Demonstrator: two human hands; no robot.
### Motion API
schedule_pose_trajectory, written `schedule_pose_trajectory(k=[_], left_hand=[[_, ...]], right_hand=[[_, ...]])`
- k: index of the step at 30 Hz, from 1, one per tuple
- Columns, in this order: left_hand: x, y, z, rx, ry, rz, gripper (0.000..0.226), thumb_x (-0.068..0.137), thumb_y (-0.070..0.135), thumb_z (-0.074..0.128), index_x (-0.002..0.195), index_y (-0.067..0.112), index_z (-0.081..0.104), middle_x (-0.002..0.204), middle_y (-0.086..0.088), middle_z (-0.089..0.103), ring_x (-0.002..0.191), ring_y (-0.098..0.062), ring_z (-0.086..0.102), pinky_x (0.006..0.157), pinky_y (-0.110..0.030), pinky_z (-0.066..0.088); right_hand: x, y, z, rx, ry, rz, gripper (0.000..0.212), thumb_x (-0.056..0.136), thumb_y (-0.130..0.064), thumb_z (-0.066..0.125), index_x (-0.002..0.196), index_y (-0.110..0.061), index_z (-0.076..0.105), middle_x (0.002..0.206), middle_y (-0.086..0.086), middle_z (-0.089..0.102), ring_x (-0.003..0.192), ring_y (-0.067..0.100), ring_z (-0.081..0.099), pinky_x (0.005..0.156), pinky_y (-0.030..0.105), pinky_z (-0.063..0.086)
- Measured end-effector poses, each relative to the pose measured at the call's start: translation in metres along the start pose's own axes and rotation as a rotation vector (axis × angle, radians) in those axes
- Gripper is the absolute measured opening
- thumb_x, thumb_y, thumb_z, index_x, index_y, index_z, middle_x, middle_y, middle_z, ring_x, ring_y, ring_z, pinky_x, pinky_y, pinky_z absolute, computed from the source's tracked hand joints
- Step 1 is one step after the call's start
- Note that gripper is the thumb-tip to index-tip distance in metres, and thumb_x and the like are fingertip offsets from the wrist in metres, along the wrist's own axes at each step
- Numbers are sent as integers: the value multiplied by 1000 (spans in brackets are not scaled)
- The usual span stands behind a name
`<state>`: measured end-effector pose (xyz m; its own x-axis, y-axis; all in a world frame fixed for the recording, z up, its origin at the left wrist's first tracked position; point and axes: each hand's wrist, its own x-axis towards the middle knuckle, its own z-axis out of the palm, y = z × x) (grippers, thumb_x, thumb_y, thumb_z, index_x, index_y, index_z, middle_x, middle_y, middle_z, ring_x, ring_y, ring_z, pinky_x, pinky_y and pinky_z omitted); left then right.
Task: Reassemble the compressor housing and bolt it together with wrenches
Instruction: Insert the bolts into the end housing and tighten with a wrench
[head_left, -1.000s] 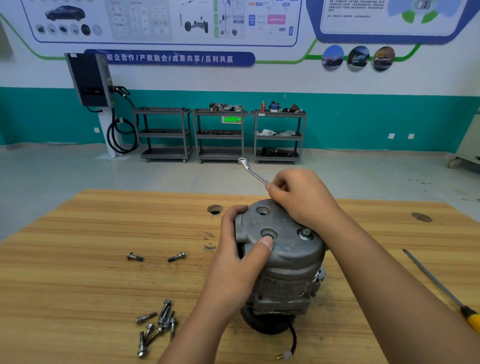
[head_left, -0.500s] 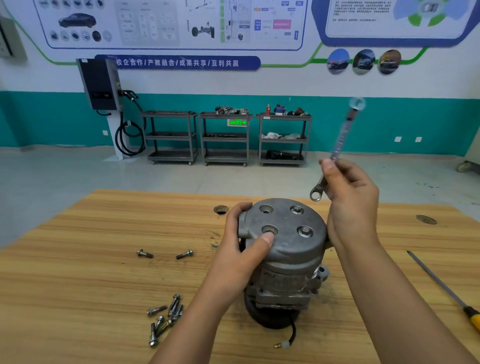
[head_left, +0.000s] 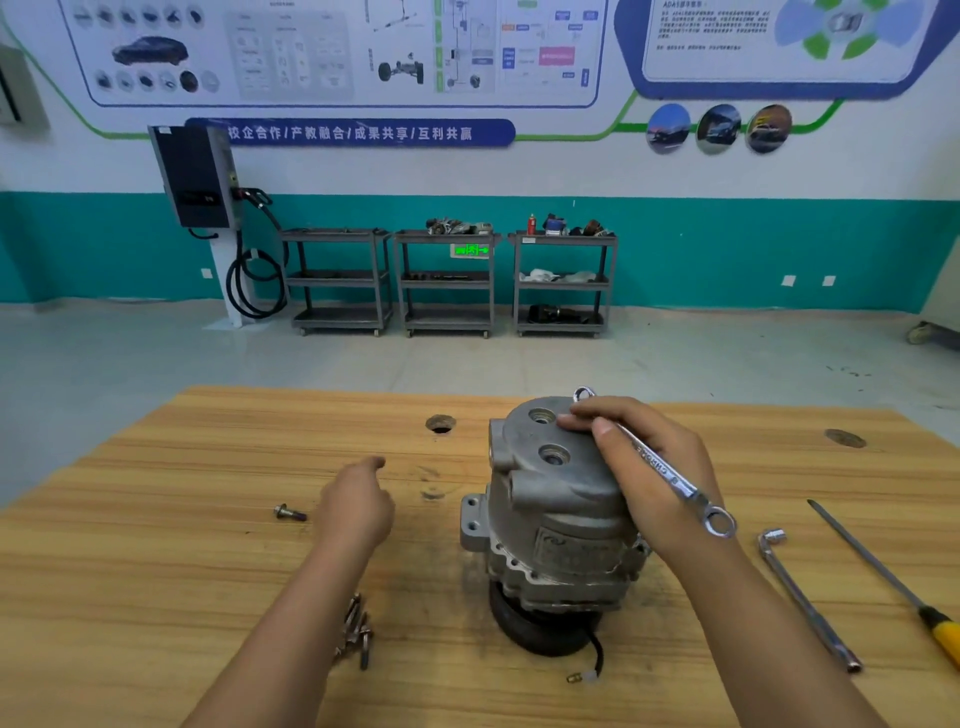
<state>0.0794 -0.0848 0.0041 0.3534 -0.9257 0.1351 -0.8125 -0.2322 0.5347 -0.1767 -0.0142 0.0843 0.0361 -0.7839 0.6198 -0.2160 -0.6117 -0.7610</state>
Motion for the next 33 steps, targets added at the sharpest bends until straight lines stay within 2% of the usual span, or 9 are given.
schedule_pose_trajectory(k=[2, 3, 6, 10, 16, 19, 22, 26, 33], left_hand=[[12, -18, 14, 332, -144, 18, 51, 95, 15, 44, 145, 22, 32, 138, -5, 50, 116, -27, 54, 89, -38, 50], [14, -23, 21, 420, -170, 48, 48, 96, 19, 41, 144, 22, 33, 135, -4, 52, 117, -27, 53, 91, -37, 49], [15, -27, 28, 413, -102, 70, 28, 96, 20, 44, 120, 20, 57, 114, -1, 60, 105, -23, 55, 82, -34, 50], [11, -24, 22, 316, -94, 84, 17, 93, 24, 55, 106, 17, 65, 106, -3, 64, 98, -22, 58, 79, -34, 51], [-22, 23, -18, -470, 116, 133, 15, 87, 24, 67, 100, 17, 69, 84, 8, 68, 78, -5, 61, 59, -17, 41], [-54, 60, -49, -890, 157, 220, 6, 87, 18, 66, 88, 22, 69, 70, 14, 71, 75, 6, 64, 60, -6, 46], [-86, 89, -71, -1117, 63, 360, 13, 83, 13, 67, 86, 24, 71, 78, 13, 73, 76, 5, 66, 65, -6, 47], [-108, 109, -75, -1083, -92, 477, 16, 78, 10, 72, 87, 23, 74, 77, 9, 73, 73, 1, 66, 66, -14, 51], [-106, 106, -71, -791, -1, 562, 18, 82, 18, 71, 95, 30, 73, 85, 22, 71, 83, 9, 63, 77, -11, 48]], right_hand=[[-2, -1, 0, -20, -23, -11, 26, 87, -20, 49, 95, -37, 67, 94, -16, 72, 98, -2, 64, 78, 10, 46], [-2, -1, 0, -24, -27, -18, 27, 87, -19, 48, 95, -37, 67, 95, -16, 72, 98, -2, 64, 78, 10, 46], [-4, -3, 3, -42, -19, -43, 27, 86, -17, 49, 94, -36, 67, 95, -16, 72, 100, 2, 64, 82, 18, 47], [-6, -3, 6, -79, -13, -48, 26, 85, -19, 49, 95, -36, 66, 95, -17, 71, 102, 7, 63, 86, 32, 48], [-6, -2, 5, -7, 17, -21, 25, 85, -17, 50, 90, -36, 66, 91, -15, 73, 96, 1, 65, 80, 15, 48], [-5, 0, 5, -4, 34, -11, 24, 85, -18, 50, 90, -35, 66, 90, -15, 73, 96, 0, 65, 80, 14, 47], [-6, -1, 6, -42, 45, -20, 24, 85, -19, 50, 92, -36, 65, 91, -17, 72, 97, 0, 64, 82, 23, 48], [-7, -5, 9, -139, 56, -60, 26, 83, -20, 51, 94, -40, 64, 92, -22, 70, 96, 6, 64, 83, 38, 51], [-10, -9, 10, -181, 68, -52, 22, 81, -21, 53, 92, -35, 66, 93, -20, 69, 97, 8, 63, 84, 43, 51]])
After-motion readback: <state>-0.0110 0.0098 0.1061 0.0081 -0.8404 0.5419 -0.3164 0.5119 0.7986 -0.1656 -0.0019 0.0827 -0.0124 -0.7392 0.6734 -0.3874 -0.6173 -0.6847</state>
